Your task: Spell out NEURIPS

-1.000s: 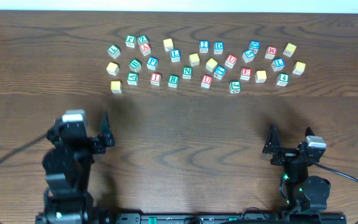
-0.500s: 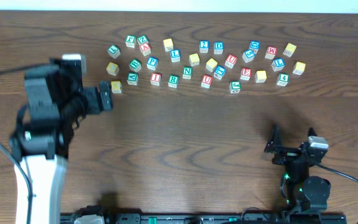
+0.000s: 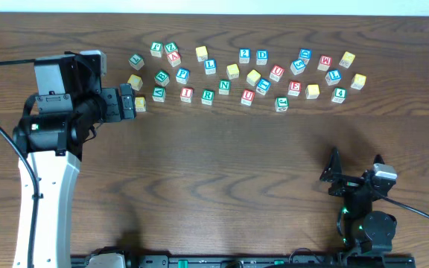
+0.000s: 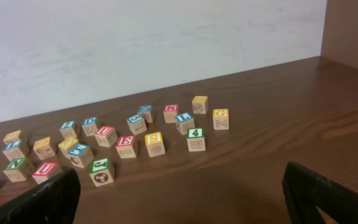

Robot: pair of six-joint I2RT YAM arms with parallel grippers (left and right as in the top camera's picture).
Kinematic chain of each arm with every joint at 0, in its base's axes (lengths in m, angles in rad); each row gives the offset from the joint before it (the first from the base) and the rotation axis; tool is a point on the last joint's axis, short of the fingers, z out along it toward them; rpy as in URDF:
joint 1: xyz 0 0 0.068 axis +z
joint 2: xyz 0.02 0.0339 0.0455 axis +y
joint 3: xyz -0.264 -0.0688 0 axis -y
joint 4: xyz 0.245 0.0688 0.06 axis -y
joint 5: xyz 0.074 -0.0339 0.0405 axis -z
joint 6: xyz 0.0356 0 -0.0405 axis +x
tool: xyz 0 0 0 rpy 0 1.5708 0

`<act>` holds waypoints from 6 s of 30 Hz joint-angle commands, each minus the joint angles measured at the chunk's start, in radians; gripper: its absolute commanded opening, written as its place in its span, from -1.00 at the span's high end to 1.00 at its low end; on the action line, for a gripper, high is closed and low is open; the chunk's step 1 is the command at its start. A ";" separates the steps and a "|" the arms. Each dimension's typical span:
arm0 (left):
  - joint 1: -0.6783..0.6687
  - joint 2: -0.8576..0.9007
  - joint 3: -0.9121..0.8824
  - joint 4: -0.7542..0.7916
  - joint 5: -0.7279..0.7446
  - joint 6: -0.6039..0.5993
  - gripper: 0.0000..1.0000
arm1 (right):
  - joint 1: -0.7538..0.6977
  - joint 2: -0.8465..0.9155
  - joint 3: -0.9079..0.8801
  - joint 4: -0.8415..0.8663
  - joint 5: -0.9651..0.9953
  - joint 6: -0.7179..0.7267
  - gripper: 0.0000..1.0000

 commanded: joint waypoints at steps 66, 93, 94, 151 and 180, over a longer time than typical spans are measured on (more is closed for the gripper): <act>0.002 0.014 0.021 0.038 -0.048 -0.106 -0.97 | 0.065 1.318 1.466 -0.780 -0.212 -0.151 -0.98; -0.259 0.441 0.509 -0.217 -0.220 -0.253 -0.96 | 0.101 1.599 1.612 -0.861 -0.364 -0.147 -0.99; -0.265 0.444 0.509 -0.217 -0.220 -0.253 -0.96 | 0.101 1.599 1.613 -0.862 -0.364 -0.147 -0.99; -0.535 0.980 0.729 0.046 -0.225 -0.315 -0.40 | 0.101 1.599 1.600 -0.889 -0.357 -0.135 -0.99; -0.569 1.104 0.724 0.080 -0.314 -0.396 -0.10 | 0.101 1.599 1.600 -0.908 -0.357 -0.136 -0.99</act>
